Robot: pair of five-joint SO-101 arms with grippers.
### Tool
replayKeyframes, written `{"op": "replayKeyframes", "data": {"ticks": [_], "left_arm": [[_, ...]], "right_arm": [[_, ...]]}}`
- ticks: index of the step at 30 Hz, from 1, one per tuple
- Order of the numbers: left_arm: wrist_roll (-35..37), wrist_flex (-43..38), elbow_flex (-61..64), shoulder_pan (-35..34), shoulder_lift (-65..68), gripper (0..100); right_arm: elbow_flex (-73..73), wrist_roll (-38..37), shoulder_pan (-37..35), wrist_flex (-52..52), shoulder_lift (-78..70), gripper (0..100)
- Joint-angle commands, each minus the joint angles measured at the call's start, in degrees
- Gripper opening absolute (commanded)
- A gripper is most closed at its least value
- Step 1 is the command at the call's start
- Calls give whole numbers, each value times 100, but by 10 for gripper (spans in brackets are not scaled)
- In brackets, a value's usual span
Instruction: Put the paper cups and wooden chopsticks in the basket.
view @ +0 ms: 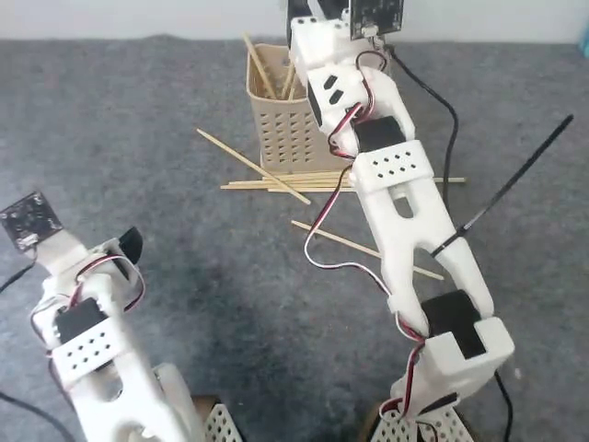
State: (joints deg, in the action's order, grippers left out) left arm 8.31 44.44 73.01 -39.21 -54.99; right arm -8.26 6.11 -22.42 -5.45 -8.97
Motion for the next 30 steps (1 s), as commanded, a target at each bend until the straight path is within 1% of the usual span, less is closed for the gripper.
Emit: {"op": "replayKeyframes", "data": {"ticks": [1, 6, 9, 11, 14, 19, 22, 27, 30], "left_arm": [[0, -167, -40, -18, -193, 323], [0, -167, -40, -18, -193, 323], [0, -149, -31, 114, -176, 323], [0, -132, -31, 185, -167, 323], [0, 123, -48, 554, -167, 323], [18, 1090, -602, 1670, -158, 323], [316, 1477, -980, 2567, -158, 323], [615, 1952, -1745, 4255, -18, 323], [888, 2048, -2325, 5116, 677, 323]], "right_arm": [[-141, -114, -57, -330, 92, 230], [-141, -114, -75, -541, 321, 242], [-141, -114, -84, -857, 690, 242], [-123, -114, -84, -1262, 1086, 242], [-123, -114, -40, -2387, 1868, 242], [-114, -70, 84, -4673, 3204, 242], [-114, 202, 321, -5780, 3811, 242], [-105, 246, 769, -7319, 4470, 242], [-97, 220, 1121, -8057, 4752, 242]]}}
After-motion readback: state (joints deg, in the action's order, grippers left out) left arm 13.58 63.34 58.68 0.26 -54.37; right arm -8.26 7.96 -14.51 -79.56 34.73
